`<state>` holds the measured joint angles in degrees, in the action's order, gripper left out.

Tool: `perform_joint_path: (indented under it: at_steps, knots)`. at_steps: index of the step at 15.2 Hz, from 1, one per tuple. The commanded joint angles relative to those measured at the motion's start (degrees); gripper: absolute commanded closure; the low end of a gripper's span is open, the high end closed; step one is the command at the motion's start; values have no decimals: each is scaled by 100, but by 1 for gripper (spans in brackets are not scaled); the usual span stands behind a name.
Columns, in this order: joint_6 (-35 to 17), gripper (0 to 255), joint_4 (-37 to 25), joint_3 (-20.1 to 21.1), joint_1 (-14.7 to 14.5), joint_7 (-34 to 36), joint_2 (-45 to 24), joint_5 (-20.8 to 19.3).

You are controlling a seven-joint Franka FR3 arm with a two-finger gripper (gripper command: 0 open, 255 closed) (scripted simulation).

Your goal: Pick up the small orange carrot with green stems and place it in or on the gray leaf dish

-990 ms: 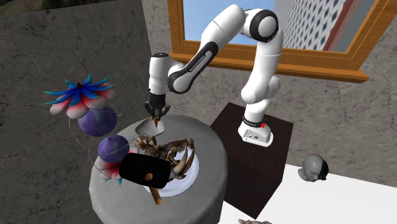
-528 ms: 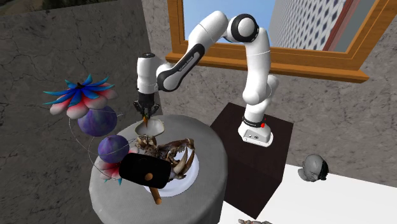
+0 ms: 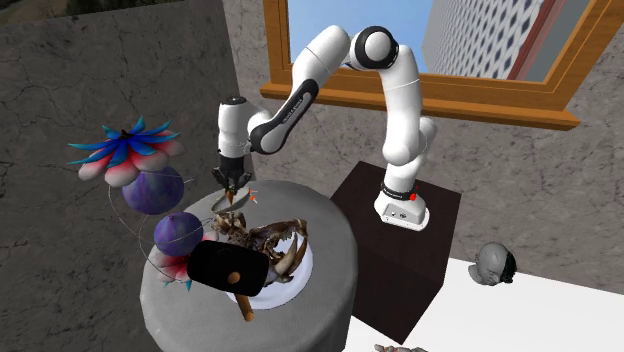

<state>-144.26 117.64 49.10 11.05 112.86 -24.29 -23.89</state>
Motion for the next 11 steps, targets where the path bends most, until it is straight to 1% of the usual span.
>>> perform_joint_path:
  at_steps: [1,4,6,7,9,11]
  knots:
    - [-99,255,8,-149,-108,90,-147,-155]
    - [-257,255,27,-321,-244,208,-304,-341]
    - [-246,255,30,-302,-227,195,-285,-320]
    - [-246,0,30,-302,-227,195,-285,-320]
    - [1057,0,-802,-159,-617,-680,-581,-545]
    - [2272,0,-1631,-118,-1168,-1510,-921,-854]
